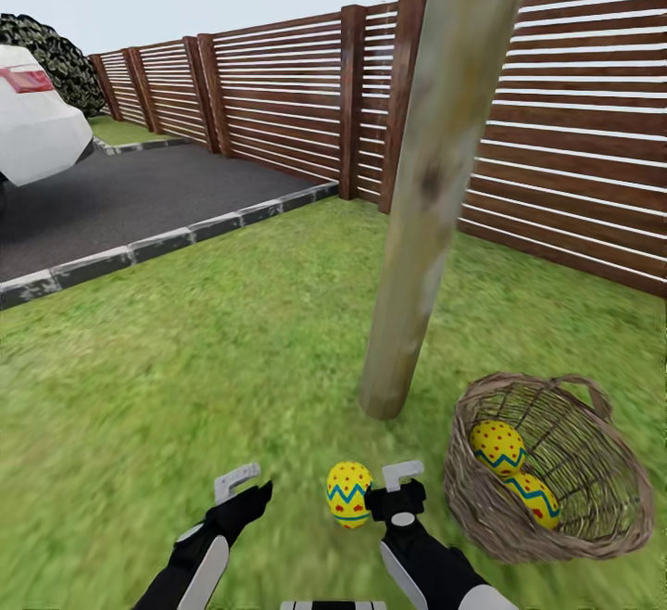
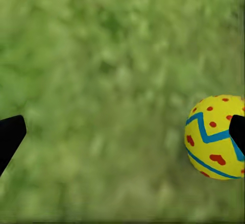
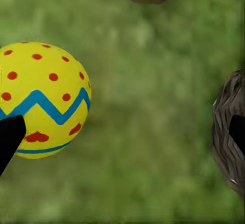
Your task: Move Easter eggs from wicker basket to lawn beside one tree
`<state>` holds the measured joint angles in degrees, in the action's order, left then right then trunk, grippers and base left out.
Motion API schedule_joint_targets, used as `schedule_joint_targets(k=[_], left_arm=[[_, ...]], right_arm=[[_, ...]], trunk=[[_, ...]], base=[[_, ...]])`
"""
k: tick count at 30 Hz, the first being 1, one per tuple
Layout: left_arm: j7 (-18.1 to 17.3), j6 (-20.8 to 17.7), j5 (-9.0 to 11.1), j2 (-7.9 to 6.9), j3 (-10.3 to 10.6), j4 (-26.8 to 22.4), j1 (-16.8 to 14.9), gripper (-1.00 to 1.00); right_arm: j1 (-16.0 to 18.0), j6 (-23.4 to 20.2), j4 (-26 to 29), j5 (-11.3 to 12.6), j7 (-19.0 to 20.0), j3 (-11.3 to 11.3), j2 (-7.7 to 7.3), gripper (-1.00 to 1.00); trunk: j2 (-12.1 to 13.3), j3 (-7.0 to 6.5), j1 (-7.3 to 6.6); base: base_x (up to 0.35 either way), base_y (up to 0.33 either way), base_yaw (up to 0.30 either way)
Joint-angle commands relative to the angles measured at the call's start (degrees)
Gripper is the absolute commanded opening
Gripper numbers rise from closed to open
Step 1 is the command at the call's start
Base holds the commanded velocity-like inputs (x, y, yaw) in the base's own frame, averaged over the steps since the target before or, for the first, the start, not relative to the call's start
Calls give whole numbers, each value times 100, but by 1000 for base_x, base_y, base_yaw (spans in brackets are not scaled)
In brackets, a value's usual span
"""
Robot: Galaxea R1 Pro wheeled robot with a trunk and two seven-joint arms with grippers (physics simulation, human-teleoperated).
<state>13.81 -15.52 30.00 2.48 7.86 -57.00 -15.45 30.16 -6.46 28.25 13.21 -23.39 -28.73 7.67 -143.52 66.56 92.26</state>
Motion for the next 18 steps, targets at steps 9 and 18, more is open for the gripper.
schedule_joint_targets(k=[9,18], left_arm=[[66,-85,-344,12,-54,43,126,100],[191,-263,-409,-208,75,202,154,100]], right_arm=[[-45,60,-125,138,-37,-229,233,100],[-39,-85,-284,260,-132,-158,227,100]], trunk=[[0,-17,-5],[0,-17,-5]], base=[[-7,0,0],[0,0,0]])
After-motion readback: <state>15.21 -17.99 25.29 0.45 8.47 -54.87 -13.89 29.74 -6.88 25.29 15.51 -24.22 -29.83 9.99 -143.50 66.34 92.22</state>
